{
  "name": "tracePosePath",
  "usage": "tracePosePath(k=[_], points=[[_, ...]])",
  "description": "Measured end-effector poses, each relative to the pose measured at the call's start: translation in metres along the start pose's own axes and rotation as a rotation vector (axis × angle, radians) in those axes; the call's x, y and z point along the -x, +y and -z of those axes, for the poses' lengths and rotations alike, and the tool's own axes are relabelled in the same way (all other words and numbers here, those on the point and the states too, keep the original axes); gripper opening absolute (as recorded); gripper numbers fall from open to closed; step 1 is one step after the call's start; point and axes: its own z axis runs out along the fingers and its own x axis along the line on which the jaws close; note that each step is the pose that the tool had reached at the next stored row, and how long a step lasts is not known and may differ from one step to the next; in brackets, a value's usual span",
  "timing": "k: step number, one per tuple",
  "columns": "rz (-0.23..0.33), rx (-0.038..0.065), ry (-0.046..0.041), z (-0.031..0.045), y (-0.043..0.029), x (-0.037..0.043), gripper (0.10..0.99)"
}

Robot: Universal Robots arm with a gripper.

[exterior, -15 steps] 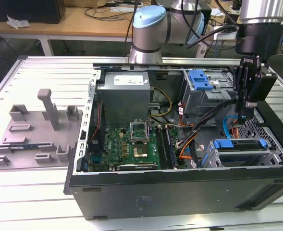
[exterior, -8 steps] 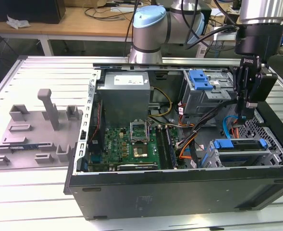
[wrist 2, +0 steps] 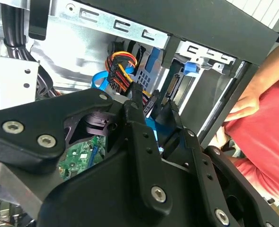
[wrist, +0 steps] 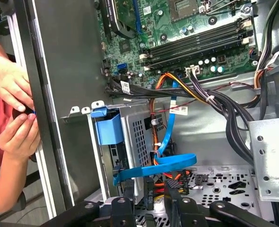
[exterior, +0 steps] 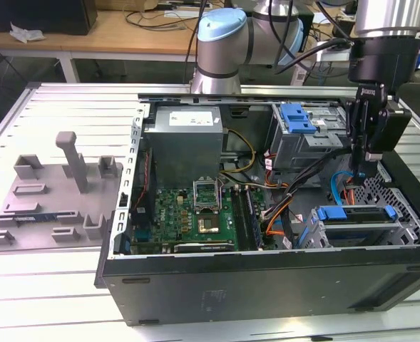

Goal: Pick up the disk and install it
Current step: 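Insert the first disk wire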

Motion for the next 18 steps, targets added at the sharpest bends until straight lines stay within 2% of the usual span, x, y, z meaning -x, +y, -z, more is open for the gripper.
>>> tracePosePath(k=[1,3,11,13,18], points=[[0.000,-0.001,0.0041,-0.0002,0.0000,0.0001,0.369],[0.001,-0.003,0.0132,-0.0002,0.0001,0.0004,0.227],[0.002,-0.008,0.0406,-0.0003,0.0002,0.0009,0.227],[0.002,-0.008,0.0429,-0.0005,0.0002,0.0012,0.227],[0.002,-0.008,0.0426,-0.0024,0.0010,0.0050,0.227]])
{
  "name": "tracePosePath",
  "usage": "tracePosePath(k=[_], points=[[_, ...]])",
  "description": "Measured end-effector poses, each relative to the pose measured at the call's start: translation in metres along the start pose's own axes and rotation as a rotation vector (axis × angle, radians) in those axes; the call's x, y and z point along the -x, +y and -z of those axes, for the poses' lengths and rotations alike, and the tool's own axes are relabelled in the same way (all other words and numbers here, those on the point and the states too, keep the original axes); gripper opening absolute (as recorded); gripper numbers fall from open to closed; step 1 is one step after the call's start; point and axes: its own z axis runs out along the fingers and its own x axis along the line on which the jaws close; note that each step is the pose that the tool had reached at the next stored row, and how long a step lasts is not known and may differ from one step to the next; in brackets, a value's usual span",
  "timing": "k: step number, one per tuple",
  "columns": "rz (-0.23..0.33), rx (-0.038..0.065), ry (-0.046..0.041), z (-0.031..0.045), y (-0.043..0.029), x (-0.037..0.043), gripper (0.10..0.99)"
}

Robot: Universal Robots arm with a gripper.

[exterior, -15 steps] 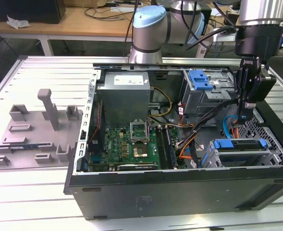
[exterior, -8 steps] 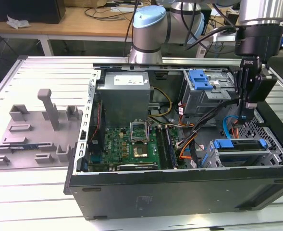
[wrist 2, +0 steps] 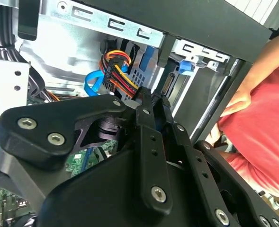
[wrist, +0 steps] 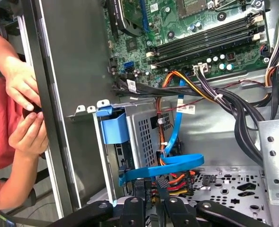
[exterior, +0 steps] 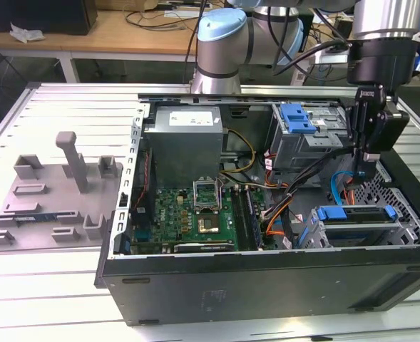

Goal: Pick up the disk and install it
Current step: 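Insert the first disk wire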

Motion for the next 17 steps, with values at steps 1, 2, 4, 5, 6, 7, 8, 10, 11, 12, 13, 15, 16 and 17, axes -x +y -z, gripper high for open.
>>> tracePosePath(k=[1,2,4,5,6,7,8,10,11,12,13,15,16,17], points=[[0.000,0.000,0.0001,0.0002,0.0001,0.0005,0.227],[0.000,0.000,0.0002,0.0003,0.0002,0.0010,0.227],[0.000,0.000,0.0001,0.0010,0.0006,0.0033,0.165],[0.000,0.000,0.0000,0.0011,0.0007,0.0038,0.165],[0.000,0.000,0.0001,0.0012,0.0008,0.0042,0.165],[0.000,0.000,0.0007,0.0012,0.0009,0.0049,0.165],[0.000,0.000,0.0012,0.0014,0.0009,0.0049,0.165],[0.000,0.000,0.0011,0.0014,0.0009,0.0050,0.165],[0.000,0.000,0.0011,0.0014,0.0008,0.0050,0.165],[0.002,0.003,0.0015,0.0012,0.0001,0.0048,0.165],[0.003,0.005,0.0020,0.0008,-0.0005,0.0043,0.165],[0.006,0.010,0.0025,-0.0001,-0.0014,0.0025,0.165],[0.007,0.012,0.0008,-0.0003,-0.0022,0.0007,0.165],[0.008,0.013,0.0010,0.0003,-0.0028,-0.0005,0.165]])
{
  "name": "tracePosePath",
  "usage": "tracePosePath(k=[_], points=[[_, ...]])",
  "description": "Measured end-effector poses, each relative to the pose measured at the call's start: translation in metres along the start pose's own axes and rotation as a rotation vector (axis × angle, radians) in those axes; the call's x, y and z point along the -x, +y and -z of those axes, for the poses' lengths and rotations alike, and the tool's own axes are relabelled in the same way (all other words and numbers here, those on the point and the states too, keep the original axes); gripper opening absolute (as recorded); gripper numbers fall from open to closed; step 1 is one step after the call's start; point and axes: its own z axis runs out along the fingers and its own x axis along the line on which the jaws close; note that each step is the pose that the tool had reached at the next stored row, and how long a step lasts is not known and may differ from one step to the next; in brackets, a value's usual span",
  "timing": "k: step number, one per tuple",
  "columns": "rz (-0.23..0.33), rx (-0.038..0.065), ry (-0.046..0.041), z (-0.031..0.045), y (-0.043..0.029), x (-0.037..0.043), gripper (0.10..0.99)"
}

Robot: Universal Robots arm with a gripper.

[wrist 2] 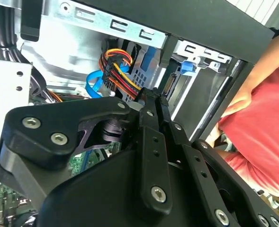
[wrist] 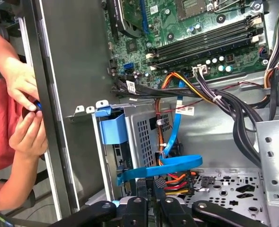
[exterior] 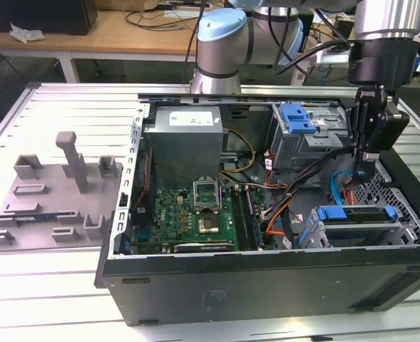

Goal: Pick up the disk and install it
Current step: 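Insert the first disk wire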

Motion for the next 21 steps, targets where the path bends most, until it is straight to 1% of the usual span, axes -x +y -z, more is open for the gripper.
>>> tracePosePath(k=[3,4,6,8,9,11,14,18,19,20,21], points=[[0.001,0.002,0.0003,0.0015,-0.0026,-0.0031,0.165],[0.003,0.005,0.0008,0.0012,-0.0045,-0.0044,0.165],[0.005,0.008,0.0012,0.0002,-0.0067,-0.0065,0.165],[0.006,0.011,0.0003,-0.0028,-0.0079,-0.0120,0.165],[0.006,0.011,-0.0007,-0.0043,-0.0084,-0.0147,0.165],[0.006,0.012,-0.0055,-0.0081,-0.0096,-0.0218,0.165],[0.006,0.013,-0.0141,-0.0111,-0.0106,-0.0284,0.165],[0.006,0.017,-0.0486,-0.0127,-0.0114,-0.0338,0.165],[0.006,0.019,-0.0642,-0.0127,-0.0117,-0.0355,0.165],[0.007,0.022,-0.0890,-0.0128,-0.0120,-0.0376,0.165],[0.007,0.024,-0.1038,-0.0127,-0.0122,-0.0389,0.165]])
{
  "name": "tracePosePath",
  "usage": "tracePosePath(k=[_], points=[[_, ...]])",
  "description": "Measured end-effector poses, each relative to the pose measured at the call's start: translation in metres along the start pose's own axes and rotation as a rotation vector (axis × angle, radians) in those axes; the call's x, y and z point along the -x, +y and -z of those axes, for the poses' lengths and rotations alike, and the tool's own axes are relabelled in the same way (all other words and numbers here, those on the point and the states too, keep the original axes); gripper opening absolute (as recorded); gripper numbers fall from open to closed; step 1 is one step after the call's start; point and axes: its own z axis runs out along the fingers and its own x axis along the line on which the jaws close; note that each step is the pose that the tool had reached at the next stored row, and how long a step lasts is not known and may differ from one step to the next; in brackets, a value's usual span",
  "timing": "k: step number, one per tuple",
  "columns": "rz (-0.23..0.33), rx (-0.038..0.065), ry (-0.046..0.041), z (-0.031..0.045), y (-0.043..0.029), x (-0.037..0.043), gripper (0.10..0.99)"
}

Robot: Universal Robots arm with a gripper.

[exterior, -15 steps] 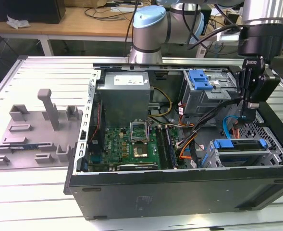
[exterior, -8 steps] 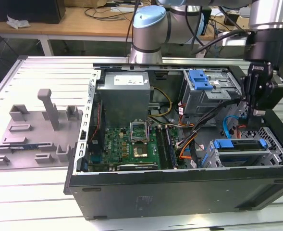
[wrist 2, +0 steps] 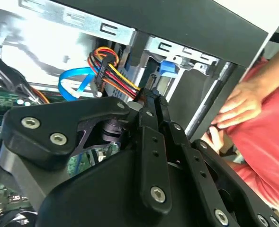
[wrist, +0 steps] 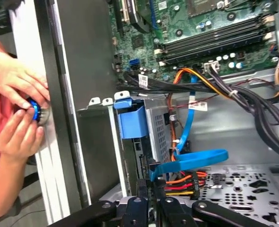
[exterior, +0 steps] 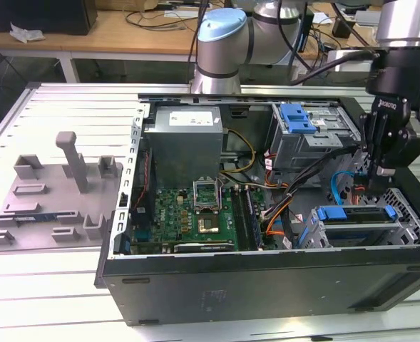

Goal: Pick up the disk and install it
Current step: 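Insert the first disk wire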

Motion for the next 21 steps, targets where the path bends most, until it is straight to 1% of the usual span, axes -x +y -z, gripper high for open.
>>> tracePosePath(k=[1,2,6,7,8,9,10,11,12,13,15,18,19,21], points=[[0.000,0.002,-0.0106,0.0001,-0.0001,-0.0009,0.165],[0.001,0.004,-0.0257,0.0003,-0.0002,-0.0022,0.165],[0.003,0.009,-0.0628,0.0014,-0.0007,-0.0067,0.165],[0.003,0.010,-0.0705,0.0018,-0.0008,-0.0081,0.165],[0.003,0.012,-0.0807,0.0023,-0.0011,-0.0101,0.165],[0.004,0.013,-0.0889,0.0026,-0.0013,-0.0117,0.165],[0.004,0.014,-0.1057,0.0029,-0.0018,-0.0143,0.165],[0.005,0.016,-0.1165,0.0030,-0.0020,-0.0159,0.165],[0.005,0.017,-0.1244,0.0031,-0.0022,-0.0171,0.165],[0.005,0.018,-0.1341,0.0031,-0.0024,-0.0185,0.165],[0.006,0.019,-0.1481,0.0022,-0.0027,-0.0213,0.165],[0.007,0.021,-0.1587,-0.0005,-0.0033,-0.0275,0.165],[0.007,0.021,-0.1635,-0.0020,-0.0034,-0.0308,0.165],[0.011,0.021,-0.1711,-0.0030,-0.0033,-0.0333,0.165]])
